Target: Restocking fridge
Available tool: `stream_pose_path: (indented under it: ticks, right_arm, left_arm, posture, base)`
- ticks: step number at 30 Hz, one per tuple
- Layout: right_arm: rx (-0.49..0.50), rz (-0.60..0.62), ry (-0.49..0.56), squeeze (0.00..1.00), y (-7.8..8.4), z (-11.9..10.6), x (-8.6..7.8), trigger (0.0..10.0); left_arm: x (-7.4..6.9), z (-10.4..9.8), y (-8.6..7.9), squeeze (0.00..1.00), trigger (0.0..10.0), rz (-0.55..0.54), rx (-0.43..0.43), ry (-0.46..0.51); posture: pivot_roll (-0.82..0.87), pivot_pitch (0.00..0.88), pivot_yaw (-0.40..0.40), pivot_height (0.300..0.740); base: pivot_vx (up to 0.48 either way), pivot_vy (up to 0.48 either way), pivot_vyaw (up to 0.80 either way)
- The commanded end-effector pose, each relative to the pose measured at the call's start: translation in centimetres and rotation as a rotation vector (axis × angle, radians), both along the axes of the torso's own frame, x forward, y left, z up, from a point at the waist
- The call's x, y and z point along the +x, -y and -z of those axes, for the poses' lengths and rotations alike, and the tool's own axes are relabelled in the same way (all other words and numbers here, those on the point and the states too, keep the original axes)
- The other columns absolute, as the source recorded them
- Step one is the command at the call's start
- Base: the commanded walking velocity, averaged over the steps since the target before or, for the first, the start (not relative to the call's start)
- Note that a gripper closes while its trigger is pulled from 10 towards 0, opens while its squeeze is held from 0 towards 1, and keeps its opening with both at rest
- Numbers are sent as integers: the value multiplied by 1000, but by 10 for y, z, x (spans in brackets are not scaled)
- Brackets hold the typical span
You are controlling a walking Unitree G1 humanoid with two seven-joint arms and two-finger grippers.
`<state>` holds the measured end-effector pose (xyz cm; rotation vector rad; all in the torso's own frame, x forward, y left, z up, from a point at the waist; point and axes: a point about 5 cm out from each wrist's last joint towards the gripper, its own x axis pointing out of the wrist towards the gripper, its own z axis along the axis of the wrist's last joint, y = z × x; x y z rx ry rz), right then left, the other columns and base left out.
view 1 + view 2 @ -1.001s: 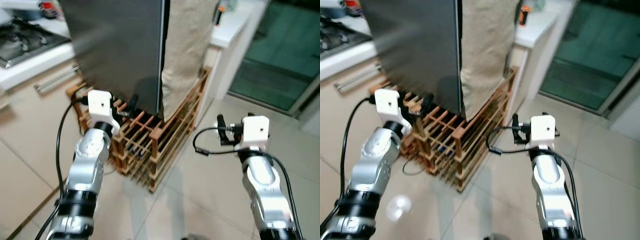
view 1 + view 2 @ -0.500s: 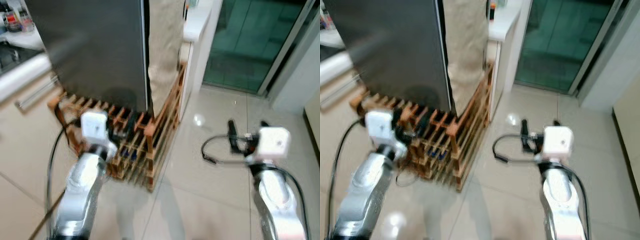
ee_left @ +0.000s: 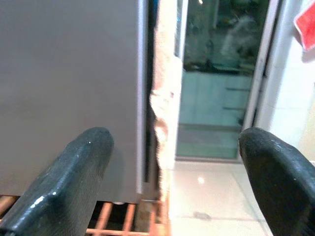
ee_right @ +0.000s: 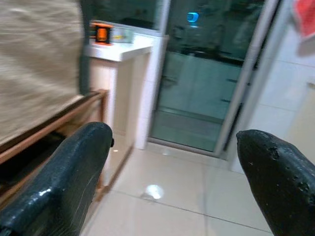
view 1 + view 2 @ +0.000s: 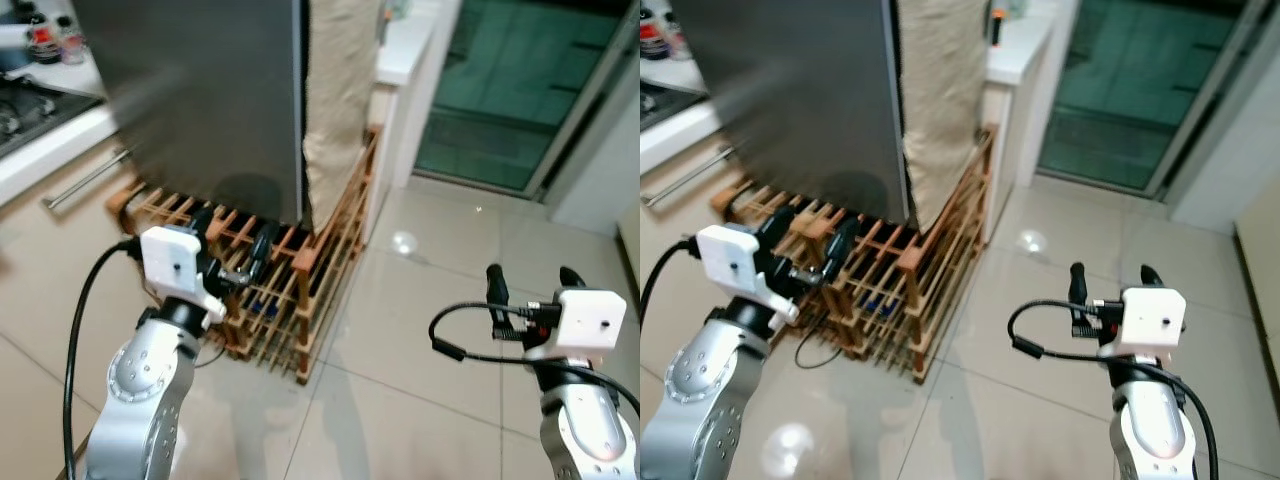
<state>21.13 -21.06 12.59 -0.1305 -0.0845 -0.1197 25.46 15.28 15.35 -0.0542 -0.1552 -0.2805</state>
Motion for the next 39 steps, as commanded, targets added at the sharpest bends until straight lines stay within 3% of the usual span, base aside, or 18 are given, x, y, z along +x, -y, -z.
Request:
stream_pose_path:
  ticks: [1, 14, 22, 33, 39]
  right_arm:
    - [1, 4, -7, 0, 1, 0, 6, 10000]
    - [23, -28, 10, 0, -8, -1, 27, 10000]
    - [16, -50, 13, 0, -12, -1, 35, 10000]
    - [18, -63, 17, 0, -16, -2, 42, 10000]
    - [14, -47, 21, 0, -12, -3, 41, 10000]
  left_arm:
    - [8, -5, 5, 0, 10000, 11, -4, 6]
    - [24, -12, 6, 0, 10000, -7, -35, 11]
    - [37, -19, -1, 0, 10000, -53, -78, 21]
    - [75, -29, 47, 0, 10000, 83, -164, -62]
    - [85, -33, 44, 0, 10000, 103, -112, -57]
  posture:
    - [-125, 0, 12, 740]
    - [-129, 0, 27, 740]
    - [-120, 0, 19, 740]
    - [-149, 0, 15, 740]
    - [-168, 0, 24, 740]
  base:
    - [439, 0, 0]
    - [450, 0, 0]
    - [31, 0, 0]
    - [0, 0, 0]
    - [0, 0, 0]
